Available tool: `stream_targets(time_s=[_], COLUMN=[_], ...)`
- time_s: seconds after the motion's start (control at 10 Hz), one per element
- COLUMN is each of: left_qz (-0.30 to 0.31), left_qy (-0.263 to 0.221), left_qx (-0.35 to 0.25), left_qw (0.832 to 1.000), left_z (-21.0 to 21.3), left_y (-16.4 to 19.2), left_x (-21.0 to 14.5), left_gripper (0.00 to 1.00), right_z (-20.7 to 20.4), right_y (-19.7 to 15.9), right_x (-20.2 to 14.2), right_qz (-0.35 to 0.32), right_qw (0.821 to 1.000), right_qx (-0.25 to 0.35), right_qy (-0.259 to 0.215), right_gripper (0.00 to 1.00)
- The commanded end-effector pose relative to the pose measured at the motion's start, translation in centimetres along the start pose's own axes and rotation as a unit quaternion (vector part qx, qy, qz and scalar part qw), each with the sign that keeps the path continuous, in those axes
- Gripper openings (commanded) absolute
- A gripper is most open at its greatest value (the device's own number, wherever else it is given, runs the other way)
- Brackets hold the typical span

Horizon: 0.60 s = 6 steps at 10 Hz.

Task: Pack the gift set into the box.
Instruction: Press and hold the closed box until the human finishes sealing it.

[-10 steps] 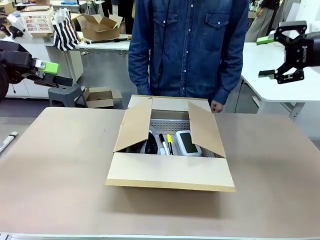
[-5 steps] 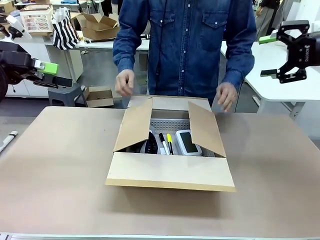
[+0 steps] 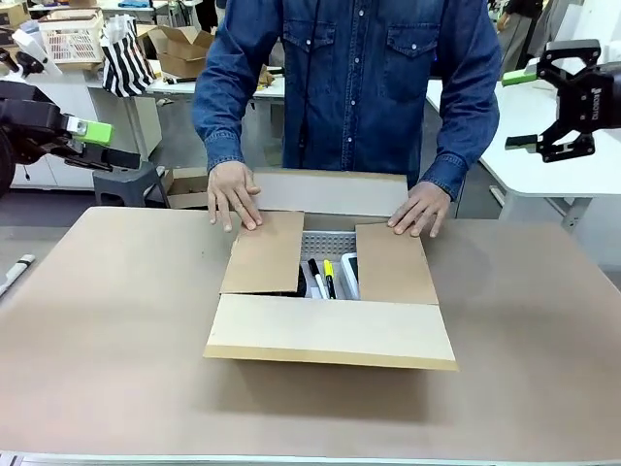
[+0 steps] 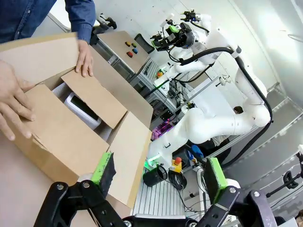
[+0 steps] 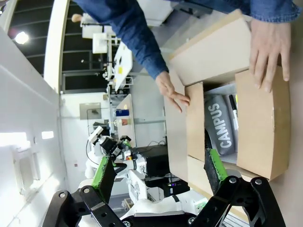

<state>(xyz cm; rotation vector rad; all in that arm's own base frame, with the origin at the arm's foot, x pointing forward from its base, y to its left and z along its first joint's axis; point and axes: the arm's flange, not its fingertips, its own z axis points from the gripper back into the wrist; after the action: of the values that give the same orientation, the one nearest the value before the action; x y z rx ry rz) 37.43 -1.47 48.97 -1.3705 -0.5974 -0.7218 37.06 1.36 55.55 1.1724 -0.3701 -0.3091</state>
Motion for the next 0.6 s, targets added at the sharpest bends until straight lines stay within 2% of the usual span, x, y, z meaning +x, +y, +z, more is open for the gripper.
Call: stream_targets(time_s=[0.0,0.5], left_qz=[0.005,0.005], left_qy=[-0.002,-0.002], left_qx=[0.0,0.0], left_qw=[1.0,1.0], left_z=[-0.09,-0.09], left_y=[-0.39,-0.39], left_x=[-0.17,-0.17], left_gripper=[1.0,1.0], right_z=[0.08,0.08], right_y=[0.53,0.53], right_x=[0.03,0.03], right_qz=[-0.006,-0.006], right_qw=[1.0,1.0], right_qx=[-0.004,-0.004], right_qy=[0.002,0.002], right_gripper=[1.0,1.0])
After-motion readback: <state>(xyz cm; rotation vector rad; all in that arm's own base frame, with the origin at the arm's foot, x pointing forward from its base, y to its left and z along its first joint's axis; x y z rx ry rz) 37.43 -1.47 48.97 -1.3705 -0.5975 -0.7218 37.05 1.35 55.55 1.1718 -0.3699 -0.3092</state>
